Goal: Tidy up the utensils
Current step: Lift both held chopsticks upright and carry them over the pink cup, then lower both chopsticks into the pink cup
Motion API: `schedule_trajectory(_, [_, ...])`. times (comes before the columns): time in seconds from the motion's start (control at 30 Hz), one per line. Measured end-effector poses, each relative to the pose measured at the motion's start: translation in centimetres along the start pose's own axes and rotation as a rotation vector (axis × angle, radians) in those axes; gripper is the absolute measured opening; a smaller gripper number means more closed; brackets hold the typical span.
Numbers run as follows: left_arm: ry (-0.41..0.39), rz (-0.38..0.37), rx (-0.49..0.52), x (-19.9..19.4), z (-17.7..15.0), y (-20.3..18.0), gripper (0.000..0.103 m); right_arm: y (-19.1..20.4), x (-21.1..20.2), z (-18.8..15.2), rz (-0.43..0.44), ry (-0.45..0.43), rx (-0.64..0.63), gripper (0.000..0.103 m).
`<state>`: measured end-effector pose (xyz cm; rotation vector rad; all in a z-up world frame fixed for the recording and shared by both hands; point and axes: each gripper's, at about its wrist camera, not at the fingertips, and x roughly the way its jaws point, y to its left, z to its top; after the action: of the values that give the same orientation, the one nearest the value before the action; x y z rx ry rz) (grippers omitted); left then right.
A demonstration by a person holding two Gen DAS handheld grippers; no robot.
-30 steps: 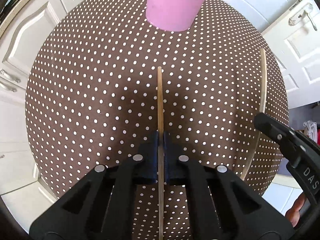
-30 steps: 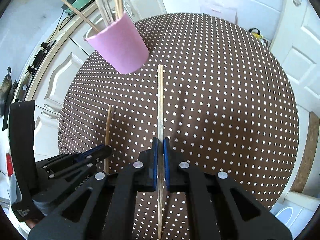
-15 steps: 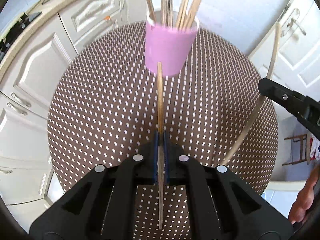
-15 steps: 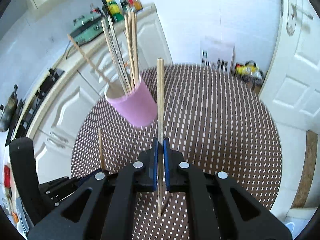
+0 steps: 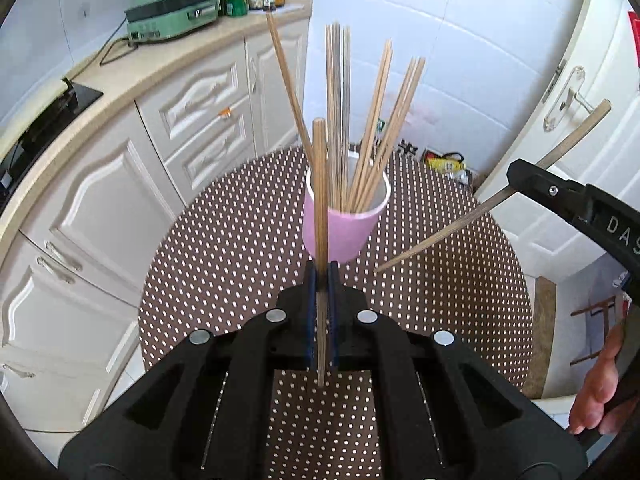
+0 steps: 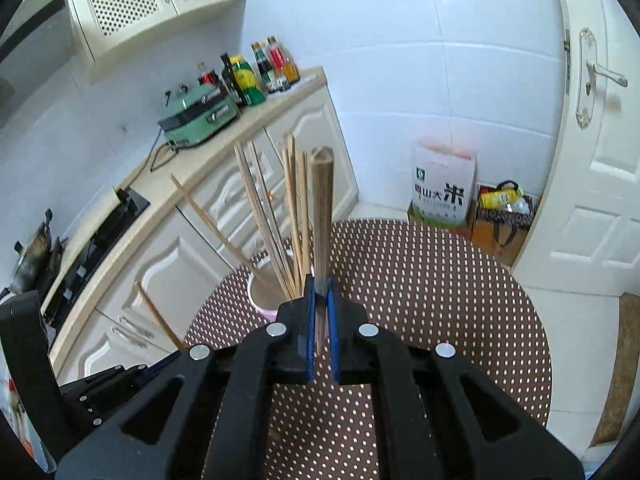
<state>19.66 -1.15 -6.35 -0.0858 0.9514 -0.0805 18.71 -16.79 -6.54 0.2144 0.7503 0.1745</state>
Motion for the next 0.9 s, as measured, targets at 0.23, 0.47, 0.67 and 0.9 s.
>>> schedule_trajectory(0.23, [-0.068,-0.014,-0.012,-0.7,2.0,0.8,0.006,0.1,-1.6,2.3,0.015,-0.057,-0.005,0.004])
schedule_trajectory(0.47, [-0.162,-0.027,0.017,-3.2,4.4,0.5,0.005,0.5,-2.8,4.0,0.034,-0.099,-0.016,0.004])
schedule_trajectory(0.67, [-0.226,-0.053,0.038,-5.3,6.6,0.2,0.005,1.3,-3.0,5.5,0.055,-0.118,-0.031,0.004])
schedule_trajectory(0.9, [-0.243,-0.063,0.021,-5.1,7.8,0.4,0.006,2.1,-2.2,6.4,0.067,-0.118,-0.051,0.004])
